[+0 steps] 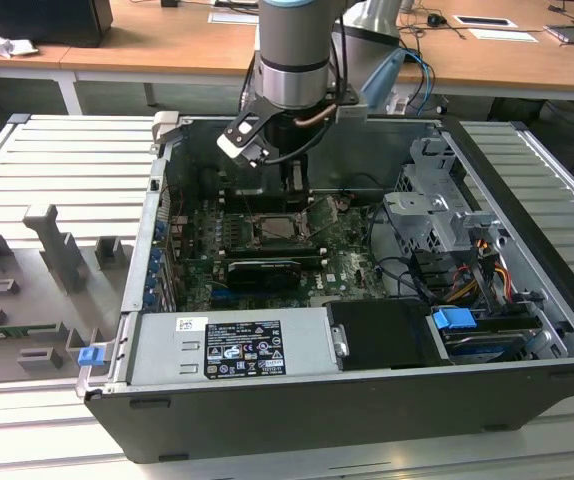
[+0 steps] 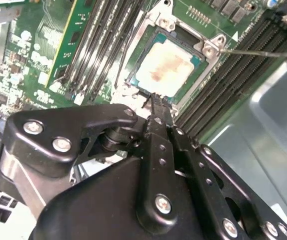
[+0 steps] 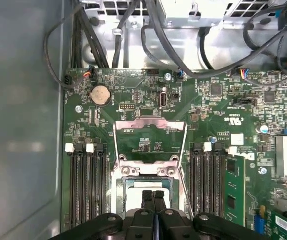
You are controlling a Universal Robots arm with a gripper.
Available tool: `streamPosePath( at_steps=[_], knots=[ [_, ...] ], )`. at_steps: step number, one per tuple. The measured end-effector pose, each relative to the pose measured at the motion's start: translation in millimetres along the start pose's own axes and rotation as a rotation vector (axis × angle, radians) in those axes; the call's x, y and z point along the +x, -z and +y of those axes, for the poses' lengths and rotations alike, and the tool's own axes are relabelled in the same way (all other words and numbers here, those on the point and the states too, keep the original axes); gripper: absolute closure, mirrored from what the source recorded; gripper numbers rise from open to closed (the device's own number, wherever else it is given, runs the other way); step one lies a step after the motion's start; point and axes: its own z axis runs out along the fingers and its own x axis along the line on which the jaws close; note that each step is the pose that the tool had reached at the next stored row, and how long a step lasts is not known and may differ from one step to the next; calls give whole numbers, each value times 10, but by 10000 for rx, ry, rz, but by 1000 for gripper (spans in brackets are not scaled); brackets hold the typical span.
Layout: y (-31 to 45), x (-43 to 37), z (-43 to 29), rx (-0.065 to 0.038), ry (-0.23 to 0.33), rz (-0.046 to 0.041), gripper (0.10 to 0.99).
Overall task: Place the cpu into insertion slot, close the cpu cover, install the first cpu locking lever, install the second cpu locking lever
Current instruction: 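Close the cpu cover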
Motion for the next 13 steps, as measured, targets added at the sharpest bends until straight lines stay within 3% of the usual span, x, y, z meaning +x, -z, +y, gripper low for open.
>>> streamPosePath(
  at_steps=[3,6,8,9,13],
  knots=[
    [17,0,3,-2,-1,-12,980],
    [8,-1,152,12,-1,-14,980],
    [45,-1,171,23,-2,-15,980],
    [114,-1,181,44,-1,-14,980],
    [124,-1,247,76,-1,-13,980]
  ],
)
